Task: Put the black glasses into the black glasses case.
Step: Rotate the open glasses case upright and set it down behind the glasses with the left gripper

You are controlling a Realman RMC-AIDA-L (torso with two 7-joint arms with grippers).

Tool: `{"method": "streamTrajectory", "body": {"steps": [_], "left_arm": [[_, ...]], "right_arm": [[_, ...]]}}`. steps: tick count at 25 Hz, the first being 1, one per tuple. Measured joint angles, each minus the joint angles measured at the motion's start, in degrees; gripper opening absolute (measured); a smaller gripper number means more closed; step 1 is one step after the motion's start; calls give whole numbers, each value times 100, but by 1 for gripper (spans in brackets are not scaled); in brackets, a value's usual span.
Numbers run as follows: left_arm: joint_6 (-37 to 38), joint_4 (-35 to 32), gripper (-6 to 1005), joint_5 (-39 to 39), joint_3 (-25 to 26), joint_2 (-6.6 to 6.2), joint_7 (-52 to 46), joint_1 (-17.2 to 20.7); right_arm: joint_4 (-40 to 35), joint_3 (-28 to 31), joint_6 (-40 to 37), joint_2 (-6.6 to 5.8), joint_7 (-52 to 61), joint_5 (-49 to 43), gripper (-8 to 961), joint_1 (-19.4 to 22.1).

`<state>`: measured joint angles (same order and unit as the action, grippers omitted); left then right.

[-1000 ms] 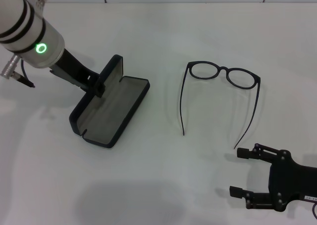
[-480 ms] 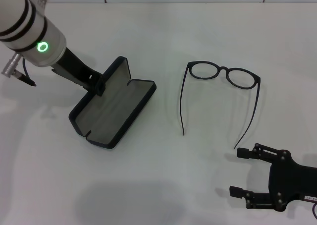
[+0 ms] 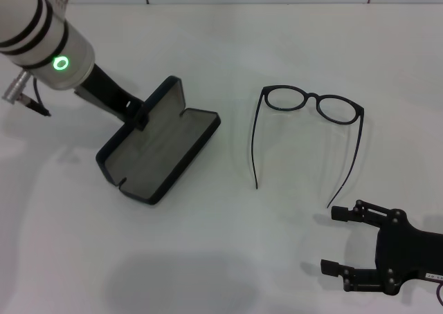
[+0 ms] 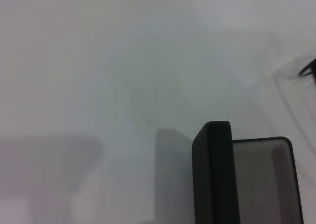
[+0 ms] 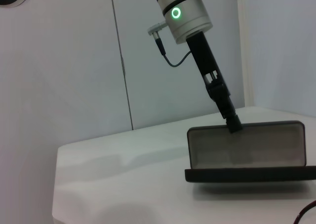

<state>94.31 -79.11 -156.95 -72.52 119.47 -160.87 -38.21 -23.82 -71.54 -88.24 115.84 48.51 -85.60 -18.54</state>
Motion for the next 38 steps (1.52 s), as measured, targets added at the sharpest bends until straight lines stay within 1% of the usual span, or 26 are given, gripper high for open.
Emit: {"method": "streamTrajectory", "body": {"steps": [4,10,16,22,26,31,38], "left_arm": [[-50,-139,214,68,2,10,459,11],[-256,-157,214,186,5,9,1344,-31],[-515,-95,213,90,-275,9,2315,-96],[-540,-114,213,289,-298,18,3451,-93],[-552,-123,213,399,-370,20,4043,-66],[-711,-122,212,269,-911,20,4266,-26],[-794,-103,212,190,-1022,16,4335,-30]], "right_arm": [[0,0,0,0,0,0,853,0],[0,0,0,0,0,3,853,0],[0,0,0,0,0,7,852,1],[0,0,0,0,0,9,852,30],[6,0,0,0,0,9,852,43],[9,0,0,0,0,14,852,44],[13,0,0,0,0,17,852,44]]}}
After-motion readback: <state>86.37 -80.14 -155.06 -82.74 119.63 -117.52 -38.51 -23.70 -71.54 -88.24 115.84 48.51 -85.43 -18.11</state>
